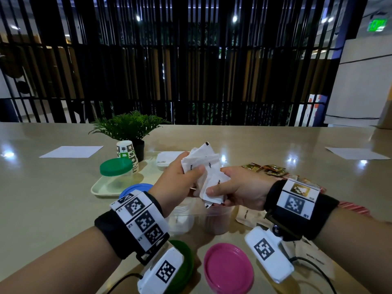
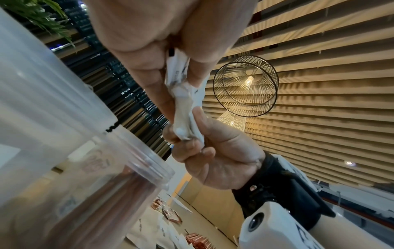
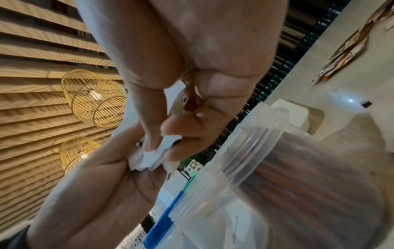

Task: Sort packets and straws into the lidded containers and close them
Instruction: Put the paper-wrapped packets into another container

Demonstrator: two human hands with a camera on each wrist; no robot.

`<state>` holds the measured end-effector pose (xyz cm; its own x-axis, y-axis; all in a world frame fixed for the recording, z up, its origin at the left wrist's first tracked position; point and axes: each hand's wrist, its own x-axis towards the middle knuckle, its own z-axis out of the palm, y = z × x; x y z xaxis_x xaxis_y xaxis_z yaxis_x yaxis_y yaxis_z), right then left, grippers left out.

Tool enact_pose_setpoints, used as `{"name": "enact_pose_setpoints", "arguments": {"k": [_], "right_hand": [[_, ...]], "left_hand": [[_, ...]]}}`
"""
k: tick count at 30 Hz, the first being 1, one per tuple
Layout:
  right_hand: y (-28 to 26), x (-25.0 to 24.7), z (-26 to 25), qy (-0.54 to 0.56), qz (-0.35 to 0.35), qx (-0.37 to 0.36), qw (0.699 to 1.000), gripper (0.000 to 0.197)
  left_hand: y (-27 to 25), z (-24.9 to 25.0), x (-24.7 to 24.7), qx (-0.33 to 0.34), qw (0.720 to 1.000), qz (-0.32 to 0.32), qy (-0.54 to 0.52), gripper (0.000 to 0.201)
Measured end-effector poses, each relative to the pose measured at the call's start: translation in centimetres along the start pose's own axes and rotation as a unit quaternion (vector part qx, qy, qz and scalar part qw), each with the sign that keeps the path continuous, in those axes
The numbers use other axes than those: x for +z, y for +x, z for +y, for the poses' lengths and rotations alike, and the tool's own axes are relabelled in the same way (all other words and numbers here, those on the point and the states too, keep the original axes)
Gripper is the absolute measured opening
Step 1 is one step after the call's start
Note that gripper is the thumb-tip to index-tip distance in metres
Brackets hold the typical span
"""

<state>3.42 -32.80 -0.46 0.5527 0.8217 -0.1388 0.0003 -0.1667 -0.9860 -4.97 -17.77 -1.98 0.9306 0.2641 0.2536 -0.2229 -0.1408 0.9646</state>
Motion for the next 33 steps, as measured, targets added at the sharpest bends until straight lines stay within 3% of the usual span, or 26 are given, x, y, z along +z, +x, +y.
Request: {"name": "enact_pose_setpoints", "arguments": {"k": [6, 9, 12, 16, 23, 27, 33], "right_hand": [[-0.5, -0.9, 0.0, -0.032, 0.004, 0.012, 0.999, 0.022], [-0.9, -1.7, -0.4, 0.029, 0.002, 0.000, 1.000, 0.029], [-0.9, -1.9, -0.6, 0.080, 0.011, -0.023, 0.996, 0.031], [-0.6, -1.3, -0.8, 0.036, 0.021, -0.021, 0.999, 0.020], [-0.6, -1.2, -0.9, -0.025, 0.034, -0.008, 0.999, 0.046], [-0.9, -0.7, -1.3, -0.103, 0.002, -0.017, 0.995, 0.025], [-0.8, -1.2, -0.9, -0.151, 0.047, -0.026, 0.987, 0.015]], "left_hand": [[0.2, -0.4, -0.6, -0.021, 0.999, 0.042, -0.026, 0.018], [0.2, -0.2, -0.9, -0.043, 0.998, 0.047, -0.027, 0.018], [-0.1, 0.1, -0.7, -0.052, 0.998, 0.019, -0.011, 0.017], [-0.6, 0.6, 0.0, -0.041, 0.999, -0.026, -0.022, 0.016], [-0.9, 0.7, -0.2, -0.053, 0.996, -0.072, 0.006, 0.017], [-0.7, 0.5, -0.3, -0.043, 0.995, -0.074, 0.048, 0.020], [-0.5, 0.2, -0.3, -0.063, 0.998, -0.021, -0.003, 0.017]]}}
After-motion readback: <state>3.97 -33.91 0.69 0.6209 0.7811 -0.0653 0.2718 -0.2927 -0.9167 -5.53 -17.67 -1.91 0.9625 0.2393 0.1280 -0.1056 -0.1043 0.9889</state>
